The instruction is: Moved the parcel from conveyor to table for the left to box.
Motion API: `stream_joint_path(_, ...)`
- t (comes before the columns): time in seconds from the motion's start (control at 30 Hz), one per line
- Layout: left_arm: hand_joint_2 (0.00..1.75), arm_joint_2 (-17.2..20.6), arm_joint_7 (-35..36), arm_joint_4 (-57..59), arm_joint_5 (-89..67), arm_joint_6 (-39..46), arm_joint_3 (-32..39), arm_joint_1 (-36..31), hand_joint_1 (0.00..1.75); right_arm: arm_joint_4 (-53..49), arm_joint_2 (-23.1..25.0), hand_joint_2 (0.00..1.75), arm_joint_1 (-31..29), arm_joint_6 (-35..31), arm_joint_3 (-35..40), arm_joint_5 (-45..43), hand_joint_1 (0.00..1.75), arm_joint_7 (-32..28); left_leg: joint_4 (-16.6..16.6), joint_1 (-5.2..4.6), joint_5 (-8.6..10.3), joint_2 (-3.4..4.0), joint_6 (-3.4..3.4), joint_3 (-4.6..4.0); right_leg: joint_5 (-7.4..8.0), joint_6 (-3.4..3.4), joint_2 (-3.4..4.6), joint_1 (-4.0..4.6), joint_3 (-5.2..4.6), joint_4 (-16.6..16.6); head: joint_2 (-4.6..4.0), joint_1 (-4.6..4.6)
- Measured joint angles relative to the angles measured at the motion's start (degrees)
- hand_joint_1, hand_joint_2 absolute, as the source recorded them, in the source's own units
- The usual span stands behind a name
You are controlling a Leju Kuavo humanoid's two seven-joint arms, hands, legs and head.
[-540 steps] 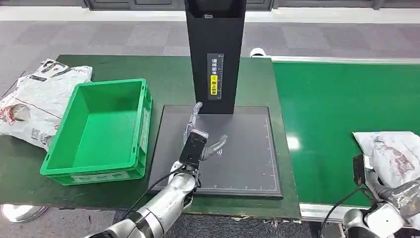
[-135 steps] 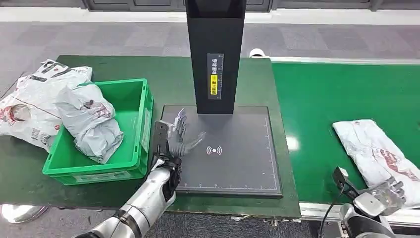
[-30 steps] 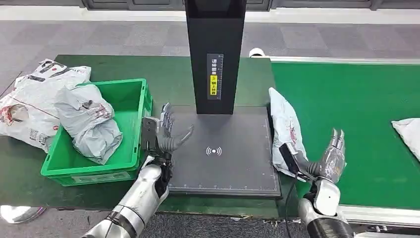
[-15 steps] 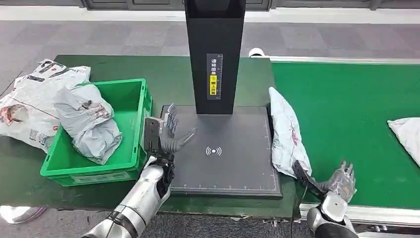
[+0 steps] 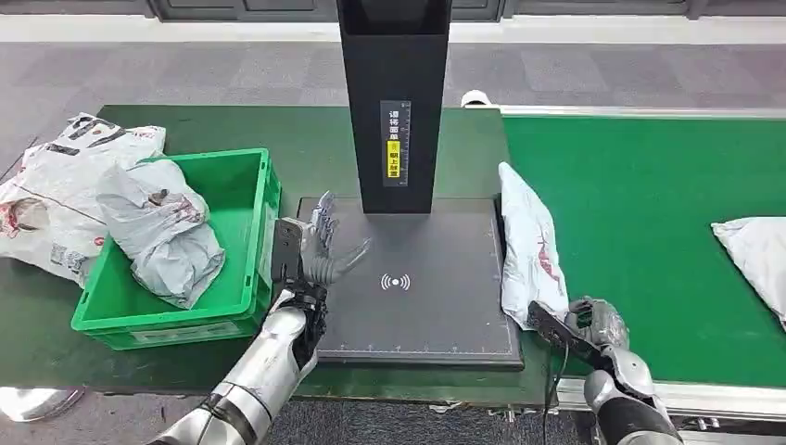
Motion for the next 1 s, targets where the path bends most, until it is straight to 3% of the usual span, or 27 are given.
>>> stream_joint_path(0.37,1.75,0.2,-0.1,-1.1,-0.1,1.1,0.0,0.4,0.00,-0.4,1.5,1.75,-0.4,-22.1,0.6,-2.6,1.75,-11.9,0.0,0.00,0.02,-0.26,-0.02,-0.09,-0.05,-0.04,-0.13,-0.03,-0.01,0.0,0.00,0.00)
stream_joint_path(0.57,1.75,0.2,-0.1,-1.6,-0.1,1.4,0.0,0.6,0.00,-6.2,3.3,1.75,0.7,-23.0,0.6,-2.9,1.75,-16.0,0.0,0.00,0.02,-0.28,-0.01,-0.11,-0.06,-0.02,-0.21,-0.04,-0.02,0.0,0.00,0.00)
stream_joint_path(0.7,1.75,0.2,-0.1,-1.9,-0.2,1.9,0.0,0.7,0.00,-12.2,5.3,1.75,2.4,-23.1,0.6,-4.3,1.75,-23.1,0.0,0.00,0.02,-0.31,-0.01,-0.13,-0.06,-0.03,-0.22,-0.03,-0.04,0.0,0.00,0.00)
stream_joint_path(0.73,1.75,0.2,-0.1,-1.9,-0.3,2.0,0.0,0.7,0.00,-13.1,6.1,1.75,2.5,-23.1,0.6,-5.1,0.56,-24.2,0.0,0.00,0.02,-0.26,-0.01,-0.12,-0.06,-0.03,-0.18,-0.03,-0.06,0.0,0.00,0.00)
stream_joint_path(0.77,1.75,0.1,-0.1,-2.0,-0.3,2.1,0.0,0.7,0.00,-13.8,6.6,1.75,2.5,-23.0,0.6,-5.9,0.00,-24.6,0.0,0.00,0.02,-0.25,-0.01,-0.11,-0.06,-0.03,-0.18,-0.03,-0.08,0.0,0.00,0.00)
stream_joint_path(0.87,1.75,0.2,0.0,-2.1,-0.4,2.5,0.0,0.6,0.00,-15.4,7.7,1.75,2.5,-21.7,1.5,-7.7,0.00,-22.5,0.0,0.00,0.04,-0.32,-0.02,-0.15,-0.07,-0.03,-0.25,-0.01,-0.07,0.0,0.00,0.00)
stream_joint_path(1.0,1.75,0.3,0.6,-2.1,-1.0,3.0,0.0,0.6,0.00,-16.3,8.1,1.75,1.9,-16.0,7.4,-4.9,0.00,-2.1,0.0,0.01,0.07,-0.33,-0.02,-0.16,-0.07,-0.03,-0.26,-0.04,-0.07,0.0,0.00,0.00)
